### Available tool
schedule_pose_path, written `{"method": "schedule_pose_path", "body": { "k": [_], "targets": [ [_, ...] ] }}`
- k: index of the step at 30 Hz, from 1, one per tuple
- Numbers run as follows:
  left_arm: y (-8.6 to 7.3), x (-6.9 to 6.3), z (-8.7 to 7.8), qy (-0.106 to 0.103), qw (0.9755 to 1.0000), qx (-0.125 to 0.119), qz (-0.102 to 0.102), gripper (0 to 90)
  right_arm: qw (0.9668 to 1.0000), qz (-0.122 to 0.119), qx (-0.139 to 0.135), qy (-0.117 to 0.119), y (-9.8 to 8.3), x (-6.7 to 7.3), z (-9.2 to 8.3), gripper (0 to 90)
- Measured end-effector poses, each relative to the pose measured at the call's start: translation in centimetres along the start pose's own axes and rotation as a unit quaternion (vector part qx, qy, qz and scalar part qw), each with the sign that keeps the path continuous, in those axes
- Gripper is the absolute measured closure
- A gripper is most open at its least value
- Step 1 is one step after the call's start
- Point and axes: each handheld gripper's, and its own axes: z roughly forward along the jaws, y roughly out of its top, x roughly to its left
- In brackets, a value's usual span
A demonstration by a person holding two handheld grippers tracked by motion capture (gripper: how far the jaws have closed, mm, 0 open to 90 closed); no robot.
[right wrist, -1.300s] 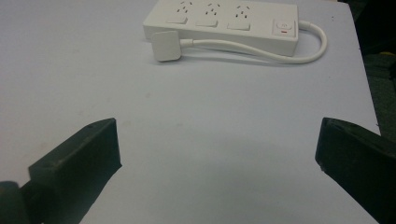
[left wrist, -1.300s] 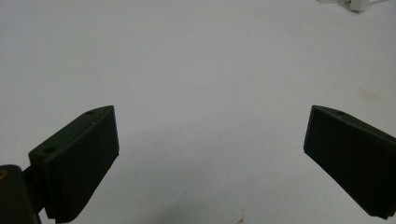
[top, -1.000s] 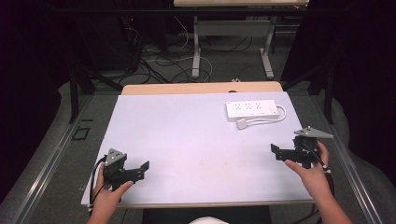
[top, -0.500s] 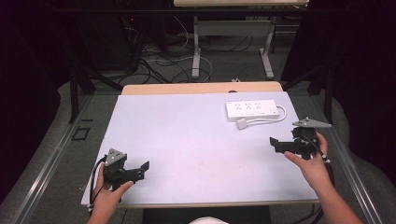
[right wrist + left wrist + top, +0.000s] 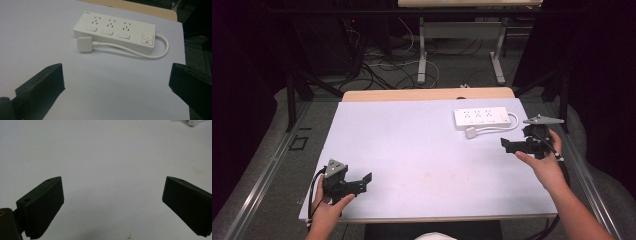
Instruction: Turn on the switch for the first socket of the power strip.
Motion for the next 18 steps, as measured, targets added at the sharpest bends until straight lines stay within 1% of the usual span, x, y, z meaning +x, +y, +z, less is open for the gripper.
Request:
{"method": "schedule_pose_path", "body": {
  "k": [2,3,4,5,6,7,11,15,16,18],
  "targets": [
    [0.0,0.0,0.0,0.0,1.0,0.0,-0.001,3.7,1.0,-0.002,0.0,-0.004,0.4,-0.1,0.2,0.0],
    [0.0,0.0,0.0,0.0,1.0,0.0,-0.002,3.7,1.0,0.002,0.002,-0.002,0.6,0.0,0.2,0.0],
    [0.0,0.0,0.0,0.0,1.0,0.0,-0.002,3.7,1.0,-0.002,0.002,-0.002,0.8,-0.1,0.3,0.0],
    [0.0,0.0,0.0,-0.001,1.0,0.0,-0.002,3.7,1.0,0.001,0.007,-0.001,1.0,-0.1,0.3,0.0],
    [0.0,0.0,0.0,-0.001,1.0,0.0,-0.003,3.8,1.0,-0.003,0.007,-0.003,1.3,-0.2,0.4,0.0],
    [0.0,0.1,0.0,-0.001,1.0,0.001,-0.003,3.8,1.0,0.0,0.009,-0.002,1.4,-0.2,0.4,0.0],
    [0.0,0.1,0.0,-0.001,1.0,0.0,-0.003,3.9,0.9999,-0.001,0.014,0.001,2.2,-0.2,0.8,0.0],
    [0.0,0.1,0.0,-0.001,1.0,0.0,-0.003,4.0,0.9998,-0.005,0.019,-0.001,2.7,-0.1,1.1,0.0],
    [0.0,0.1,0.0,-0.001,1.0,0.001,-0.003,4.0,0.9997,-0.004,0.022,-0.001,3.0,0.0,1.3,0.0],
    [0.0,0.1,0.0,-0.001,1.0,0.0,-0.003,4.0,0.9997,-0.008,0.022,-0.003,3.3,-0.1,1.7,0.0]
  ]
}}
